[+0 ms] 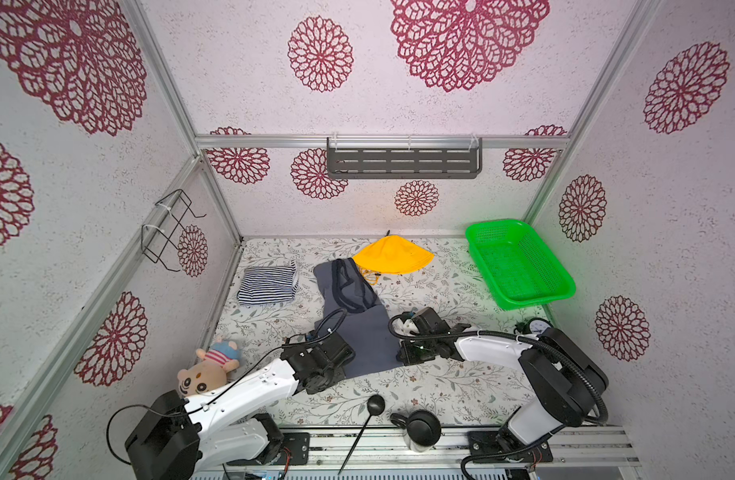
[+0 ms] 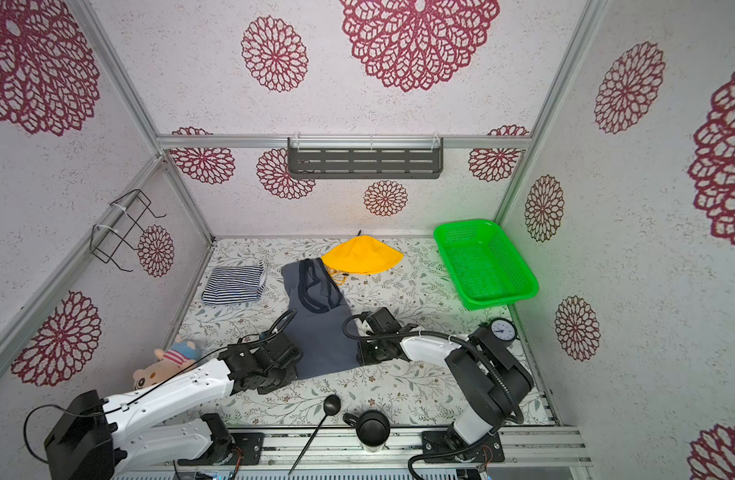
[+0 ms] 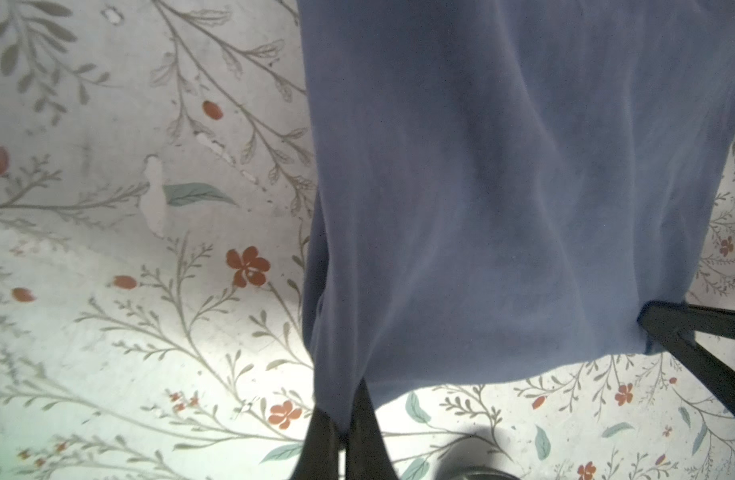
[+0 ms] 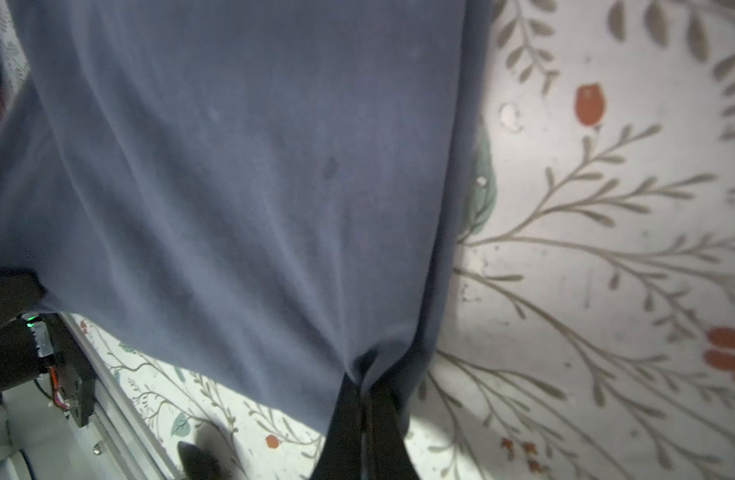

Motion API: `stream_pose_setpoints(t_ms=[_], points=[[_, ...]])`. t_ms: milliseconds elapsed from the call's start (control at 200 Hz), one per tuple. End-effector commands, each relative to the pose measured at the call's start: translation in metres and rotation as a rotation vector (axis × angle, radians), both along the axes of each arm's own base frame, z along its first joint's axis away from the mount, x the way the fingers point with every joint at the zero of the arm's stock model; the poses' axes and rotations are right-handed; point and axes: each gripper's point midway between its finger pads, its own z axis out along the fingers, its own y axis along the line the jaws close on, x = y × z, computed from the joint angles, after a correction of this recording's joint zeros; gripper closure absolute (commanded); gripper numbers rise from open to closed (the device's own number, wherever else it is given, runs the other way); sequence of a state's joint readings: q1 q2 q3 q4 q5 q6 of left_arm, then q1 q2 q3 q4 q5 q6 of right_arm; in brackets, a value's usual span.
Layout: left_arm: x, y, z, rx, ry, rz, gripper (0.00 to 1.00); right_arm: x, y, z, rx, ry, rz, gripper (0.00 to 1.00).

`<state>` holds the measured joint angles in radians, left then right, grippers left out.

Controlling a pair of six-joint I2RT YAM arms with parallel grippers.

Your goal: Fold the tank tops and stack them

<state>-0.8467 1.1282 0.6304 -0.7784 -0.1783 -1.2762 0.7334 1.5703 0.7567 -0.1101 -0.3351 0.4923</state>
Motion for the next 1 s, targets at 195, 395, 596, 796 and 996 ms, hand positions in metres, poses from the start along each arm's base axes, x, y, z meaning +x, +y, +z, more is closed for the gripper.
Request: stream_pose_setpoints(t_ms=[195,395,596,796,996], points=[[-0.003,0.008,0.007,0.003,-0.021,0.026,0.39,0.011,-0.031,0.030,-0.065,-0.091,-0.150,0.39],[-0.004,-0.002,0.002,-0.143,-0.050,0.108,0.23,-0.001,-0.033,0.022,-0.009,-0.022,-0.224,0.35],[0.001,-0.016,-0.016,-0.253,-0.065,0.182,0.26,-0.005,-0.021,0.009,0.048,0.039,-0.246,0.43],[0.010,-0.023,-0.020,-0.288,-0.090,0.214,0.41,-0.005,-0.008,0.002,0.082,0.063,-0.231,0.50],[0.011,-0.019,-0.025,-0.240,-0.082,0.221,0.65,-0.002,0.003,0.001,0.084,0.063,-0.198,0.67]])
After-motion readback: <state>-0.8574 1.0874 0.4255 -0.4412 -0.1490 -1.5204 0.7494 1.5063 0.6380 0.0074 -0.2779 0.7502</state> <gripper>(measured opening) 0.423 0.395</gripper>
